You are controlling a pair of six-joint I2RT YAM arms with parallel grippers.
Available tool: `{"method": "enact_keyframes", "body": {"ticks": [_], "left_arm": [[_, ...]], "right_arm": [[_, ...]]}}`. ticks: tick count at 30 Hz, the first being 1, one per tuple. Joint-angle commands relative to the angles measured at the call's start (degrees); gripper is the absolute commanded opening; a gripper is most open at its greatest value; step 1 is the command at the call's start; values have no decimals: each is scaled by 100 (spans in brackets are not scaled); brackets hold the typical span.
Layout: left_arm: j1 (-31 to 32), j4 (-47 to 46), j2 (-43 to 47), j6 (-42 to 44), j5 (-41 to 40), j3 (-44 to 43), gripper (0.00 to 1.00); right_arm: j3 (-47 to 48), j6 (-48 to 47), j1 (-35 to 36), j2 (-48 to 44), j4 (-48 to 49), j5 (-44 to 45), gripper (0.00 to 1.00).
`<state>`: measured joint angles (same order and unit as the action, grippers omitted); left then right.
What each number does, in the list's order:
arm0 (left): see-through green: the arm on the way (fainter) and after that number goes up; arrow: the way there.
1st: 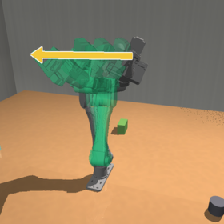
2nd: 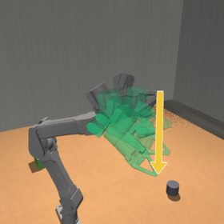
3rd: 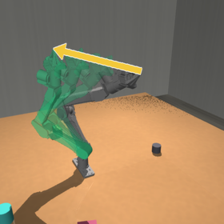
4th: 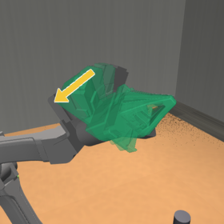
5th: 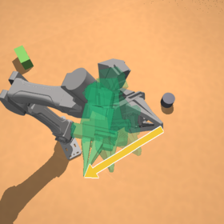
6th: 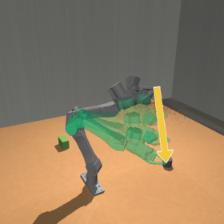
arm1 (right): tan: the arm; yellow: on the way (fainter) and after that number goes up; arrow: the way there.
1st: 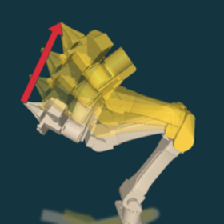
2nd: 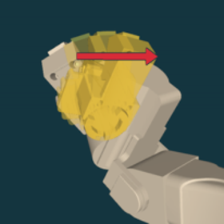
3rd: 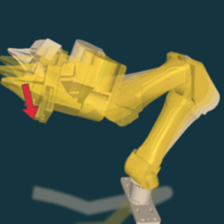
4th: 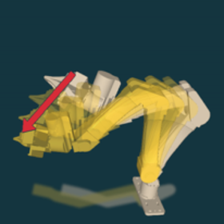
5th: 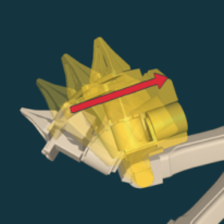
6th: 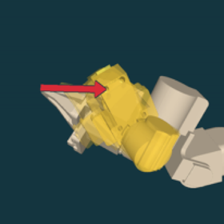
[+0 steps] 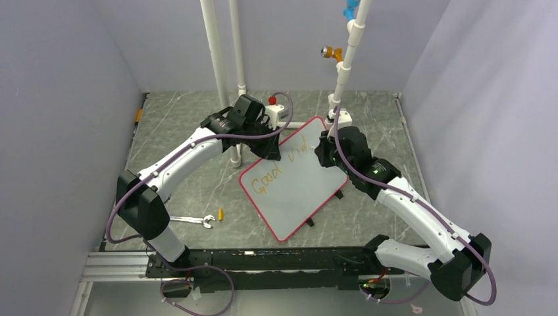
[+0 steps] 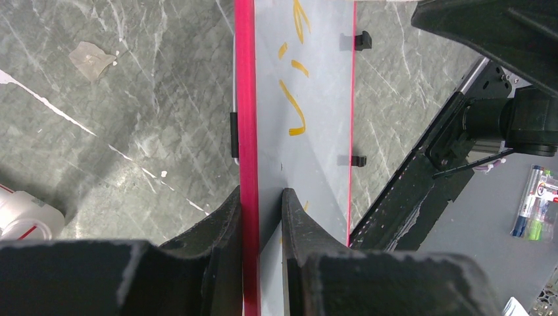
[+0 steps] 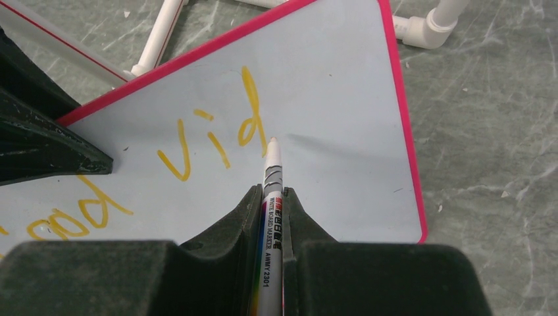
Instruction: Write a sentence on the whiteboard
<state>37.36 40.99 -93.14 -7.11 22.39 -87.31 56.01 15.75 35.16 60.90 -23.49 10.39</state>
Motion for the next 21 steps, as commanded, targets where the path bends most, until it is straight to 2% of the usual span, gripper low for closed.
{"method": "enact_keyframes", "body": {"ticks": [1, 21], "left_arm": [[59, 59, 155, 563, -521, 86, 0], [56, 59, 133, 555, -498, 74, 0]], "right_arm": [[279, -56, -122, -29, 252, -7, 0], [92, 91, -642, 45, 625, -702, 0]]}}
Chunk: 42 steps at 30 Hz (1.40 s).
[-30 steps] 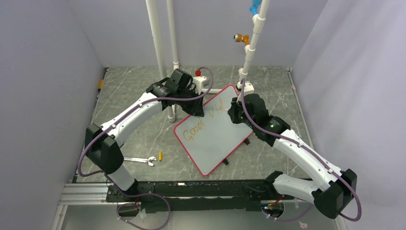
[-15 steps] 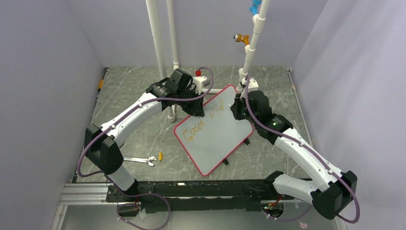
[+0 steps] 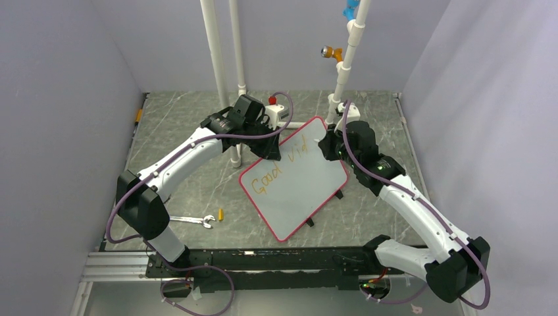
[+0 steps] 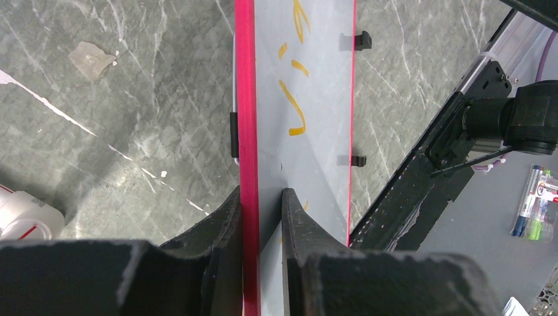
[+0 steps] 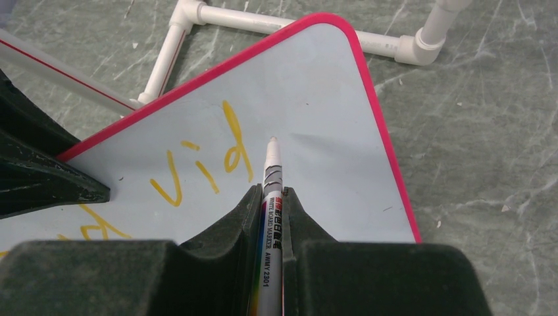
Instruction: Write a sentence on the whiteboard
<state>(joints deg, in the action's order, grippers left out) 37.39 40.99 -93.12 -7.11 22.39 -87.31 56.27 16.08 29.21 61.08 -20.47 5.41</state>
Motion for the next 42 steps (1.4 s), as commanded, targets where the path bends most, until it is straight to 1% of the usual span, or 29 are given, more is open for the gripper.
{"method": "enact_keyframes", "body": {"ticks": [1, 15, 33, 42], "left_arm": [[54, 65, 128, 561, -499, 74, 0], [57, 67, 132, 568, -490, 65, 0], [51, 68, 140, 566, -498, 69, 0], [53, 75, 124, 562, -487, 65, 0]], "right_arm": [[72, 62, -52, 39, 331, -230, 0], [10, 146, -48, 120, 653, -1107, 0], [1, 159, -47, 198, 619, -895, 0], [116, 237, -49, 172, 635, -554, 0]]}}
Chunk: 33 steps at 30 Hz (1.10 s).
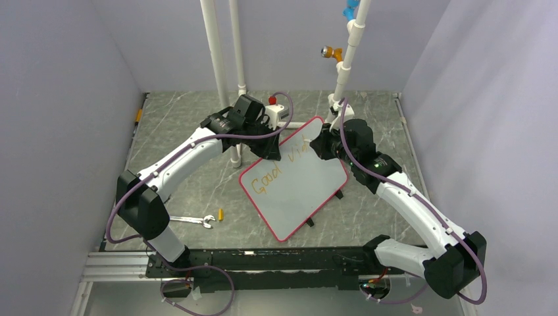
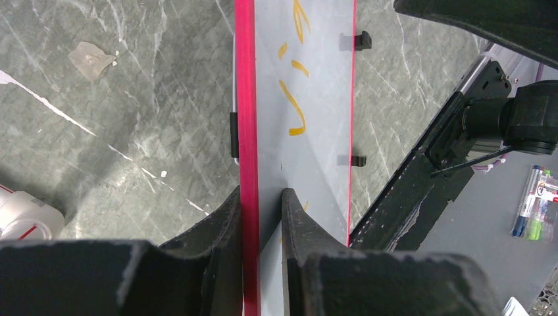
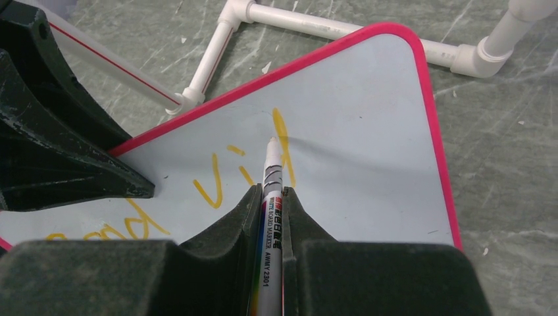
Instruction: Write a sentence on the whiteboard
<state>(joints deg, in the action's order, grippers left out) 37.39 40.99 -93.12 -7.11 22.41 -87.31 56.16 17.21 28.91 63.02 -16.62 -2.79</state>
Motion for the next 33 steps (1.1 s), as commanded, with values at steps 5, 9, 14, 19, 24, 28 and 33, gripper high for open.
{"method": "enact_keyframes", "body": {"ticks": [5, 9, 14, 19, 24, 28, 33], "left_arm": [[51, 67, 137, 565, -499, 74, 0], [53, 80, 123, 566, -484, 66, 0], [50, 73, 136, 564, -500, 72, 0], [58, 67, 134, 564, -482, 74, 0], [50, 81, 123, 563, -481, 65, 0], [55, 76, 123, 565, -492, 70, 0], [54, 78, 118, 570, -492, 65, 0]], "right_arm": [[312, 132, -13, 134, 265, 386, 0], [463, 158, -17, 343, 364, 306, 0], [650, 168, -17, 597, 414, 170, 0], [588, 160, -17, 641, 462, 69, 0], [437, 177, -9, 598, 455, -159, 0], [171, 227, -6, 482, 425, -226, 0], [-218, 308, -1, 251, 370, -305, 0]]}}
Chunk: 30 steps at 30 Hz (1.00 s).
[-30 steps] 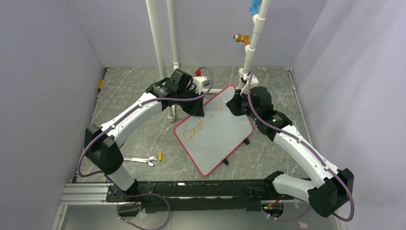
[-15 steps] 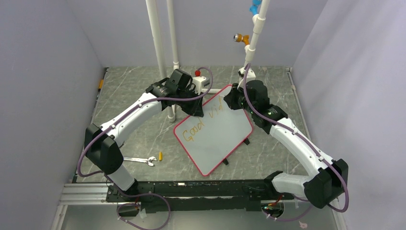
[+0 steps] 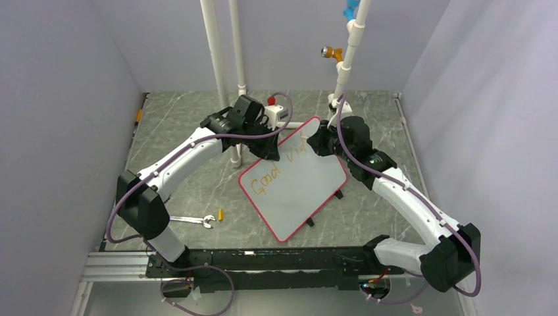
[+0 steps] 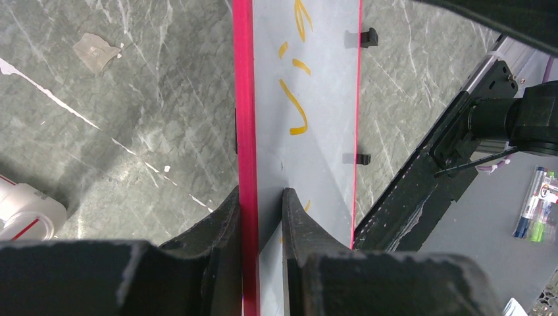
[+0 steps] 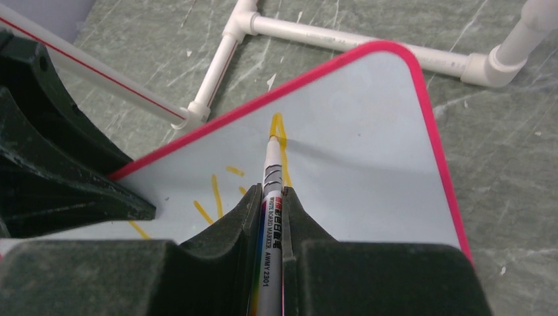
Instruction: Write a sentence on the whiteboard
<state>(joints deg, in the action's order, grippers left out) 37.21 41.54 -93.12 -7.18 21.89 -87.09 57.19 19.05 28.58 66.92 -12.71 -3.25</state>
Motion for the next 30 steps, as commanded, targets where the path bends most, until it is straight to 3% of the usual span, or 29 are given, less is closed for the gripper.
{"method": "enact_keyframes", "body": {"ticks": [1, 21, 30], "left_arm": [[74, 21, 121, 572, -438, 43, 0], [73, 14, 125, 562, -444, 52, 0], [74, 13, 122, 566, -449, 46, 0]], "right_arm": [[-389, 125, 35, -199, -39, -252, 0], [-919, 277, 157, -795, -398, -343, 0], [-490, 180, 200, -1101, -793, -44, 0]]}}
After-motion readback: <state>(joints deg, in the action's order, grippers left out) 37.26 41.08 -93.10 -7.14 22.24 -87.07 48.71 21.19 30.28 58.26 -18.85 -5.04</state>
